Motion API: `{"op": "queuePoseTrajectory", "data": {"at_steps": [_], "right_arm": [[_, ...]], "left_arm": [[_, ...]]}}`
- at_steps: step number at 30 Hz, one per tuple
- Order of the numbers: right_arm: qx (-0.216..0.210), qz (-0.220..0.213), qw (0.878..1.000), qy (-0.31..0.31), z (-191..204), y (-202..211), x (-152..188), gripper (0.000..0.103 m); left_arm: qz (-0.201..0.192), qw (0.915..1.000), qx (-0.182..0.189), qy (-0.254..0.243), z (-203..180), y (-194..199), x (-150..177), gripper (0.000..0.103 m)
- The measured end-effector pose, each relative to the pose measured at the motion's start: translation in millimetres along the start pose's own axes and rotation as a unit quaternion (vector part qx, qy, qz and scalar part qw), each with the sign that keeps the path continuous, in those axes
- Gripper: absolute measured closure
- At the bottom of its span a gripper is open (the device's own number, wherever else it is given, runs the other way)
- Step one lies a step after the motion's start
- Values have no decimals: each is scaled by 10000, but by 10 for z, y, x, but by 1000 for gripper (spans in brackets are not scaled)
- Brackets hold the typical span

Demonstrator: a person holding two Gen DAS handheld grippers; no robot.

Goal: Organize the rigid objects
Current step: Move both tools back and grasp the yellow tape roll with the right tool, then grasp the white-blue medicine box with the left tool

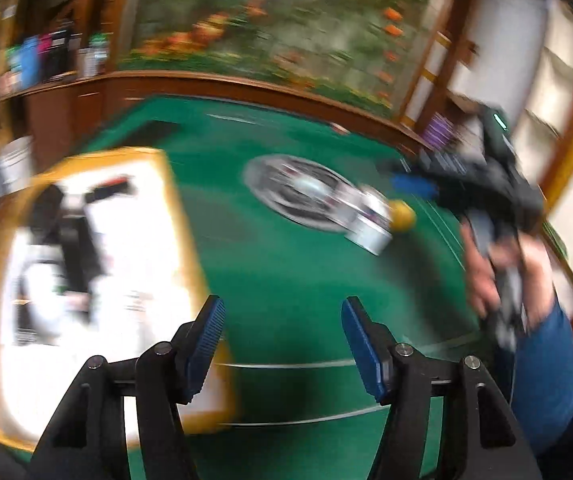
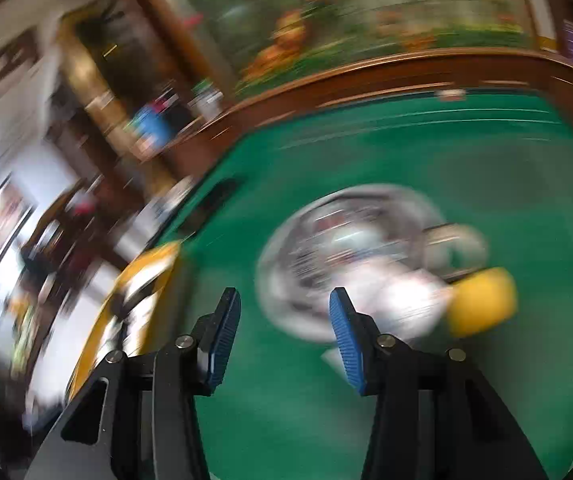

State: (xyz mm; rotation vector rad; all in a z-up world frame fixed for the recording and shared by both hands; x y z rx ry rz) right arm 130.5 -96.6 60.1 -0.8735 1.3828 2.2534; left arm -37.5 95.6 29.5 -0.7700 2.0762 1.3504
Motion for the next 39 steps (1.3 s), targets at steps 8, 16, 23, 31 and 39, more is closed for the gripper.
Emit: {"op": "queuePoseTrajectory", "data": {"at_steps": [8,16,23,31,39], "right_arm": [[700,496,9924,-886,-1075,-363,-124,58],[-52,1180,9927,262,-313,-615,223,57],[-754,1401,9826,958,206,-436,493,57],[-822,1326,9845,806,142,-382,508,56],[-322,1282,9838,1208,271,-464,656,67]], "left_arm": [[626,9967,101,-506,-373,-485,226,37],[607,9967,452,-293,-328,-432,240,37],[716,9956,562,-241,-323,-462,254,37],[758,9955,512,-230,-313,-504,250,37],[655,9966,144,-482,-372,-445,235,37]]}}
Point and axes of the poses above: each gripper's, at about its wrist camera, not at the fingertips, and y roughly against the way its jaws point, z to its left, x to its underside, the point moved 3 cm from there along -y, roughly the way its jaws point, and after that the axes turned 7 degrees about x, right-handed, at the moved point
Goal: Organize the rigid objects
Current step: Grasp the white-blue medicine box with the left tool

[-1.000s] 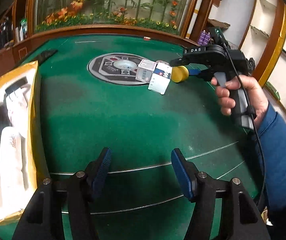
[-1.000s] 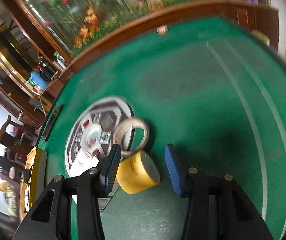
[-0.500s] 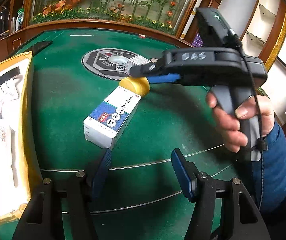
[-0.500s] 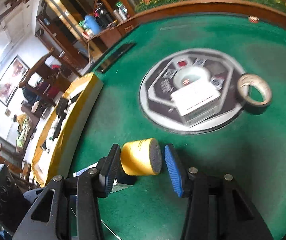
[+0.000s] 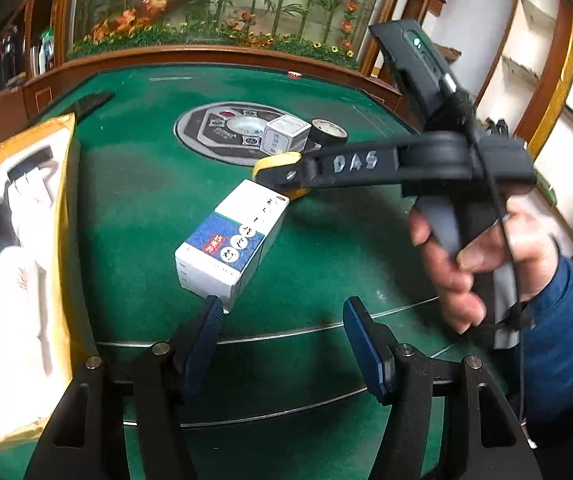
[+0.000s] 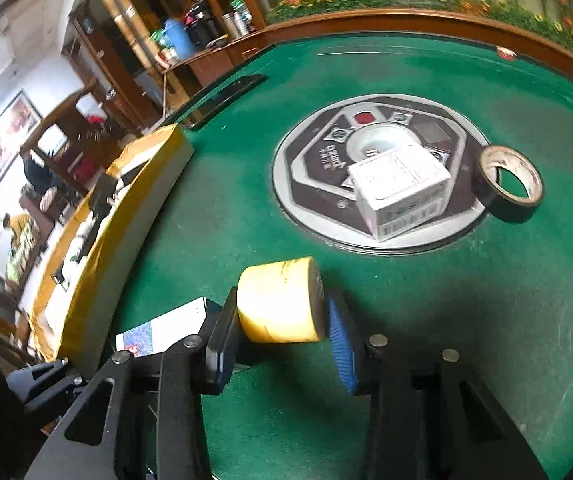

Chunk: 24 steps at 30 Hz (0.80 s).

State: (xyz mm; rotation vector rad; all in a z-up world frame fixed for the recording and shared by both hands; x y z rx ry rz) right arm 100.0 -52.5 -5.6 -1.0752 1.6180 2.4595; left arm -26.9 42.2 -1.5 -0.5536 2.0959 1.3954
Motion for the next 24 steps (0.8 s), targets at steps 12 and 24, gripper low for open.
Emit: {"op": "queuePoseTrajectory", "data": {"at_steps": [12,24], "right_arm": [[-35,-419,9978,-521,-155,300,-87,70],[-173,-474,9970,-593,-119,380,-85,70]], "left_arm": [[42,9969,-768,-151,252,-78,-379,29],[663,9910,-999,-597,113,-579,-449,29]]}}
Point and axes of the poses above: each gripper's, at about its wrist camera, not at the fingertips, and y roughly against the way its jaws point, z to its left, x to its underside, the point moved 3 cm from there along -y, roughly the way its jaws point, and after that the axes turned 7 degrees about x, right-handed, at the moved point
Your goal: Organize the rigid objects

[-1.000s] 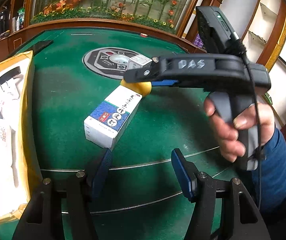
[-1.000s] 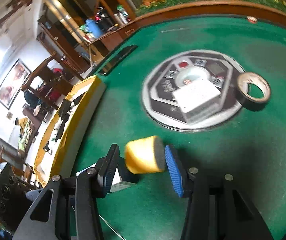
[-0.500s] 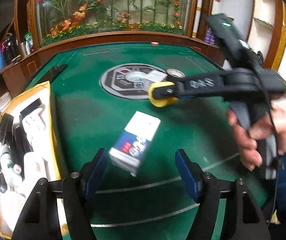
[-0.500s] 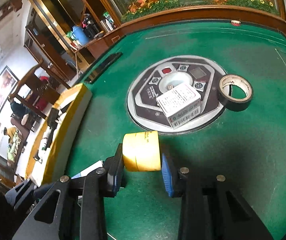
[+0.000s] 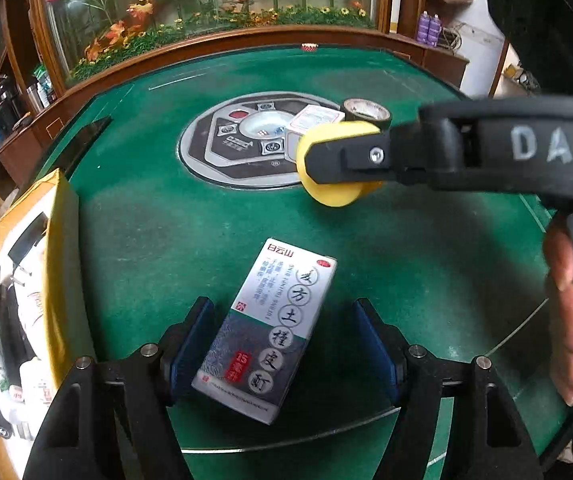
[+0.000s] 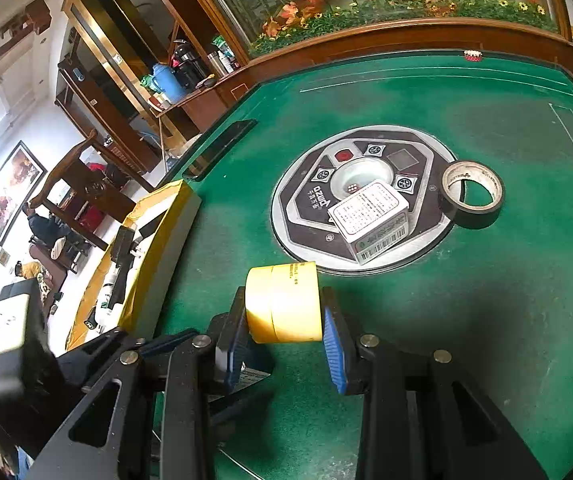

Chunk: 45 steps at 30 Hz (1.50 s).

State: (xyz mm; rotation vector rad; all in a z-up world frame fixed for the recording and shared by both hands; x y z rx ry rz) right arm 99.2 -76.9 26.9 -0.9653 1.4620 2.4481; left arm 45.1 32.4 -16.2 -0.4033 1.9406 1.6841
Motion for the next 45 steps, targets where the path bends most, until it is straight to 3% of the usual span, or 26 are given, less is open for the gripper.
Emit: {"op": "queuePoseTrajectory", "data": {"at_steps": [3,5,8,45], "right_arm": [[16,-8,10000,-18,-6,-2,-6,70],[25,-14,10000,-39,-15,-3,-11,70],[38,-31,10000,-62,-26,3,-21,70],[38,-138,9998,-157,-67,44,-40,70]], "left_arm": [[-11,9999,123,41,-21,-10,33,44],[-37,9999,133,66,-29,15,52,59],[-75,9999,134,60,-78,57,98,67],[-93,9998,169,10,-235,131,213,67]]}}
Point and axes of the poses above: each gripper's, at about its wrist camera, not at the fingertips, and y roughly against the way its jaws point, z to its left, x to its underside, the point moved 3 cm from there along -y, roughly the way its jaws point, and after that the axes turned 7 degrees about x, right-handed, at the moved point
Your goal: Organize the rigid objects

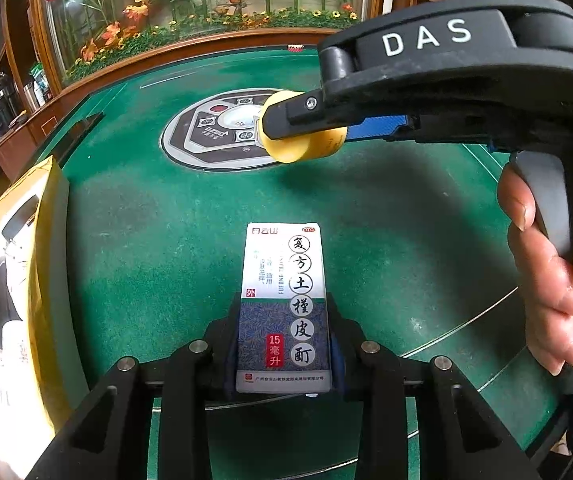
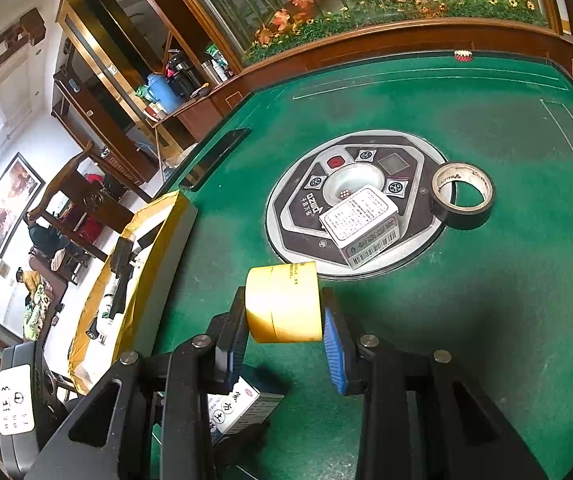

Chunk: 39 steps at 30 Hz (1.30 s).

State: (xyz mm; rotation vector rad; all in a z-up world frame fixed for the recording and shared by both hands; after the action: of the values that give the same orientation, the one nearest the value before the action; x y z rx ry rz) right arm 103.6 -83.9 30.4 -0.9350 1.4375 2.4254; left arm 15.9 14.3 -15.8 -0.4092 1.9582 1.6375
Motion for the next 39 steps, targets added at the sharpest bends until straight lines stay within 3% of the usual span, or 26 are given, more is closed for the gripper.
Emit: {"op": "queuePoseTrajectory", "data": {"at_steps": [7,13,39], "right_arm": [[220,133,9997,15,-34,-85,36,70],[160,-50,9999,18,-11,-6,15,70],[228,-33,9996,188,46,-55,44,70]], "left_arm": [[-95,9999,46,36,1,41,7,67],[-303,9993,118,188,60,142,-4,67],[-736,9958,140,528,248,499,-9,67]]}}
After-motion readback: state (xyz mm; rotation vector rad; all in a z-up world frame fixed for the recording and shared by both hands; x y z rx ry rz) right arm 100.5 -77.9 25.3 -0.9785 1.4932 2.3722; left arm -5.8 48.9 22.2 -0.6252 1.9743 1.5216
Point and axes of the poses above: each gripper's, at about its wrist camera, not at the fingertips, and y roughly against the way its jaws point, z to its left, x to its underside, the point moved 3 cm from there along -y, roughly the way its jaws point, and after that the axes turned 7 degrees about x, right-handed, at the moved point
